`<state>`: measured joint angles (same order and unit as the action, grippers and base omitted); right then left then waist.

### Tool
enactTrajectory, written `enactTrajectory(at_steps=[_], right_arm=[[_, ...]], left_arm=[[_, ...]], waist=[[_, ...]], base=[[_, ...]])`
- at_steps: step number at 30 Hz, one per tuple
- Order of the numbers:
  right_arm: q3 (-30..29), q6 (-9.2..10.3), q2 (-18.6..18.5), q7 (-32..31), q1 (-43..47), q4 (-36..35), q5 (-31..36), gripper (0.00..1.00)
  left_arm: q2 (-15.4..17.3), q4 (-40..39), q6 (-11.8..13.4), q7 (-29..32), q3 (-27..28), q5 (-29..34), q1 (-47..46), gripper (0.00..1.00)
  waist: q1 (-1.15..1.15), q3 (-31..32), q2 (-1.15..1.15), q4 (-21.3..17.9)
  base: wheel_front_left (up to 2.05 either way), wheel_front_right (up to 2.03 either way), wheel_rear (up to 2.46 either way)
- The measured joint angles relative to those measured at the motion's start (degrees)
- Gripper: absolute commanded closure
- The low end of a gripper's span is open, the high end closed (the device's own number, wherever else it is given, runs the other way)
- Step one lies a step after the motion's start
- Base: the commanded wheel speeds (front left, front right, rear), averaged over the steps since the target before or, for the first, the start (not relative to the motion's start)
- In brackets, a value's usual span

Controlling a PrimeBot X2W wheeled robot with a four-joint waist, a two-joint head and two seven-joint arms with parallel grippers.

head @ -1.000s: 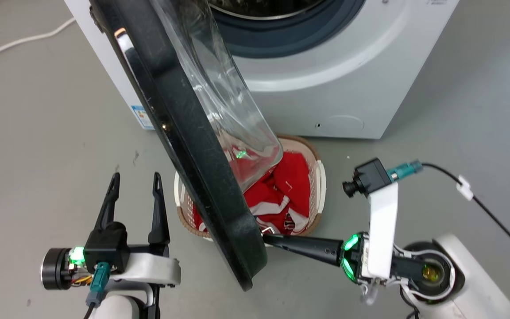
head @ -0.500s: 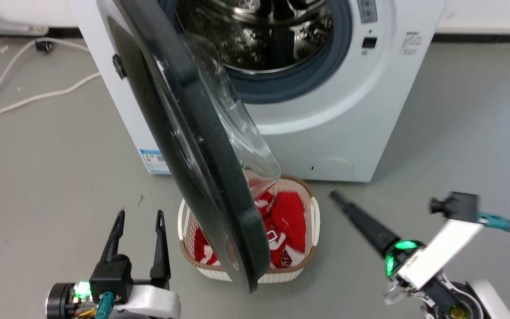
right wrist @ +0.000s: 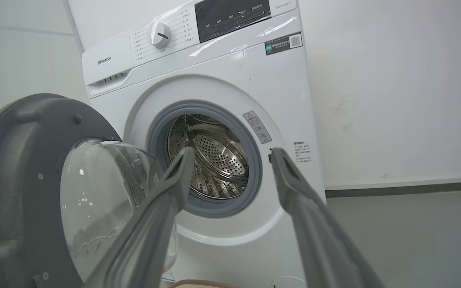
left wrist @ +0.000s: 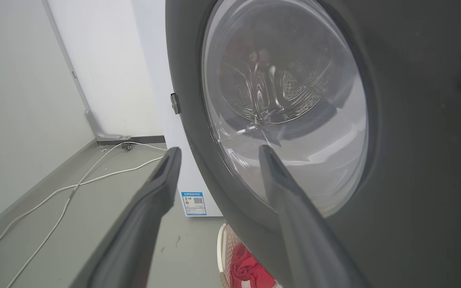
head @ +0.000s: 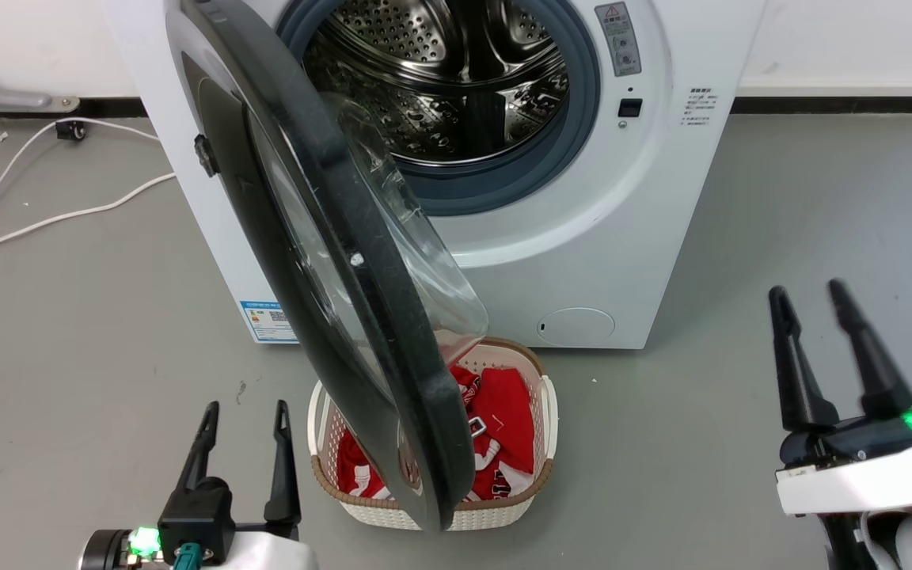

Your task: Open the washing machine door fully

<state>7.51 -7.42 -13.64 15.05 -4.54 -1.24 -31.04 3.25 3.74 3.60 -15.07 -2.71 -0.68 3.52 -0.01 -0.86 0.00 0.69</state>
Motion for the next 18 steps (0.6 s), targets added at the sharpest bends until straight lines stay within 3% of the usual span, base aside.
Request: enactTrajectory(at_steps=[2, 5, 11, 18], right_arm=[[-2.96, 0.00, 2.44, 0.04, 1.07, -2.65, 10.54, 0.00], [-5.11, -0.09, 6.54, 0.02, 4.55, -4.67, 20.61, 0.00], [-7.77, -0.09, 9.83, 0.03, 9.22, -4.72, 28.38, 0.00], [-9.79, -0.08, 10.58, 0.03, 12.69, -3.86, 28.65, 0.00]], left_arm=[[-0.04, -0.08, 0.00, 0.00, -0.12, 0.02, 0.03, 0.00], [-0.02, -0.10, 0.01, 0.00, -0.18, 0.08, 0.11, 0.00], [-0.03, -0.24, 0.00, 0.00, -0.51, 0.08, 0.46, 0.00], [-0.04, -0.23, 0.00, 0.00, -0.71, 0.11, 0.86, 0.00]], waist=[[0.00, 0.14, 0.00, -0.09], [0.00, 0.40, 0.00, -0.05], [0.01, 0.73, 0.00, 0.26], [0.01, 1.22, 0.00, 0.56]], base=[[0.00, 0.00, 0.00], [0.00, 0.00, 0.00], [0.00, 0.00, 0.00], [0.00, 0.00, 0.00]])
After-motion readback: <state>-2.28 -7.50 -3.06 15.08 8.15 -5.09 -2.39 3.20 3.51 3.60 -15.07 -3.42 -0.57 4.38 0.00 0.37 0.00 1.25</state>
